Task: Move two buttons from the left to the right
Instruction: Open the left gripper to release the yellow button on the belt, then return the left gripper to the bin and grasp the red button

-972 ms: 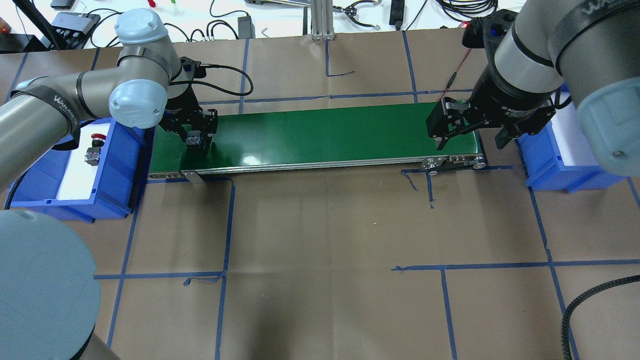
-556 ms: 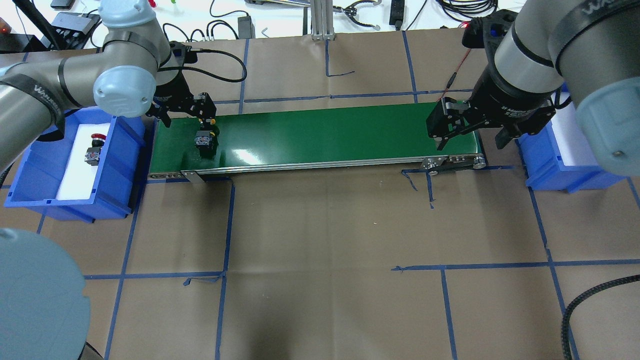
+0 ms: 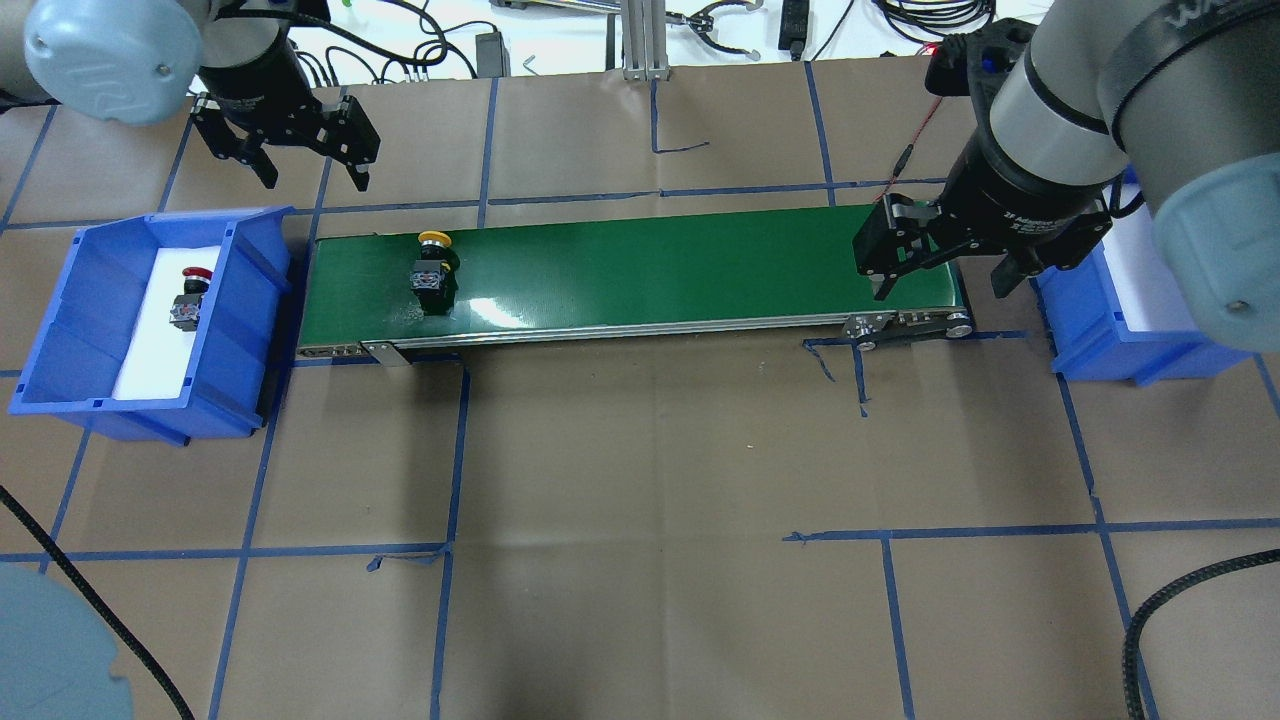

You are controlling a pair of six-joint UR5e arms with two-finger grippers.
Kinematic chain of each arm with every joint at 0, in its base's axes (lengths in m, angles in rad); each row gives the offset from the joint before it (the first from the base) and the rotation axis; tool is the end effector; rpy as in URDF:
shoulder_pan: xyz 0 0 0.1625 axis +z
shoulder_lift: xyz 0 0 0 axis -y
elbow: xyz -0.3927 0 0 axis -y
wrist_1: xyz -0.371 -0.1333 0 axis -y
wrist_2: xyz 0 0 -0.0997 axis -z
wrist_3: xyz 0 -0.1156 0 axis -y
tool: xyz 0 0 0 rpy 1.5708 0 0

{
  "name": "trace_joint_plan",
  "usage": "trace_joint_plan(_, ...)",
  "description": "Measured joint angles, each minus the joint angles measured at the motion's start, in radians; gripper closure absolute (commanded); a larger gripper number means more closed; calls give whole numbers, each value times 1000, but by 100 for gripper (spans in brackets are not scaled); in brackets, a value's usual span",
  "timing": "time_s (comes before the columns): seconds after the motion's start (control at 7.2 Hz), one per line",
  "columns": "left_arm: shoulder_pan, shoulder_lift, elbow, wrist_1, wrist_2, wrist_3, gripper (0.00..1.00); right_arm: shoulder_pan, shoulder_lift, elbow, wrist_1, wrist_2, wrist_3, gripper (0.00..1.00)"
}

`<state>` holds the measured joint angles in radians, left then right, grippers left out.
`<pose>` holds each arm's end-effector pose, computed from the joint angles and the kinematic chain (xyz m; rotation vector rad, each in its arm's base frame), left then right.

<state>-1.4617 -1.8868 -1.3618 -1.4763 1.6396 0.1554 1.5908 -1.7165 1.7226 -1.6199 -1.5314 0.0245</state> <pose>-0.0605 -0.5993 0.3796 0.0718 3.0740 0.0330 0.1462 -0.4157 0.4377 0.0057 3.1006 -0.0653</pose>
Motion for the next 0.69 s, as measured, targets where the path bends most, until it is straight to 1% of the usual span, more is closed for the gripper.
trace_joint_plan(0.14, 19, 5, 16, -24, -3, 6, 0, 0, 0, 0, 0, 0, 0, 0)
trace_joint_plan(0.42, 108, 6, 23, -51, -10, 74, 0, 0, 0, 0, 0, 0, 0, 0)
trace_joint_plan(0.69, 242, -6, 24, -58, -9, 247, 0, 0, 0, 0, 0, -1, 0, 0)
